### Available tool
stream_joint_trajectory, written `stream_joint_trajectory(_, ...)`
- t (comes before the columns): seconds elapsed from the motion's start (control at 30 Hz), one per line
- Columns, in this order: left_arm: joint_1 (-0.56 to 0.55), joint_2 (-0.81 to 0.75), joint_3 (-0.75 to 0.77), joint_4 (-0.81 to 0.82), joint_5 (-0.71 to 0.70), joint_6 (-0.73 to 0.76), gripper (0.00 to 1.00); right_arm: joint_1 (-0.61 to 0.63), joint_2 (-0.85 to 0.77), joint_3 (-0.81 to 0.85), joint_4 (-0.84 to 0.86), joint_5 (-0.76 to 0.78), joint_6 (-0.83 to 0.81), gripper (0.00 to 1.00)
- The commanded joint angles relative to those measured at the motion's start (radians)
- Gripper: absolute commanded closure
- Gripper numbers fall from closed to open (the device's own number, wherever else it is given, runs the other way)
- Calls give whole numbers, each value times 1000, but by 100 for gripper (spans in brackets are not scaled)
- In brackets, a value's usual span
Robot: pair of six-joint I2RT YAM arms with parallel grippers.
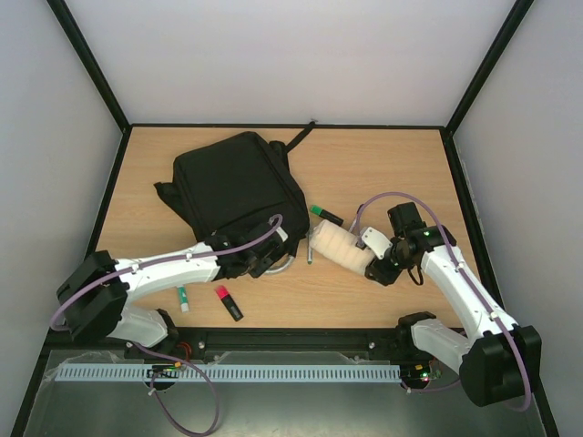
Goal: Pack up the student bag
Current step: Place the stationery in the student bag.
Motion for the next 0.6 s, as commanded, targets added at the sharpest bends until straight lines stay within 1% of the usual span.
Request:
stream_joint_trajectory(0.0, -2, 31, 31, -40, -52, 1, 35, -3, -1, 26, -55, 6, -6, 47)
stream_joint_trajectory(0.17, -2, 57, 31, -54, -78, -8, 34, -3, 2, 30, -62, 8, -9, 48)
stream_joint_trajectory(0.27, 0, 82, 33, -72, -132, -28, 37, -3, 9, 30, -63, -2, -6, 48)
stream_joint_trajectory(0.37, 11, 101, 45, -87, -143, -41, 47, -2, 18, 37, -63, -11, -6, 48)
stream_joint_trajectory(0.47, 30, 103, 53, -87, -129, -41, 60, -3, 29, 41, -59, -10, -6, 48)
stream_joint_trajectory(0.53, 39, 105, 64, -82, -104, -41, 70, -3, 37, 44, -57, -16, -5, 48)
stream_joint_trajectory(0.57, 42, 108, 74, -83, -94, -40, 77, -2, 42, 48, -58, -21, -4, 49)
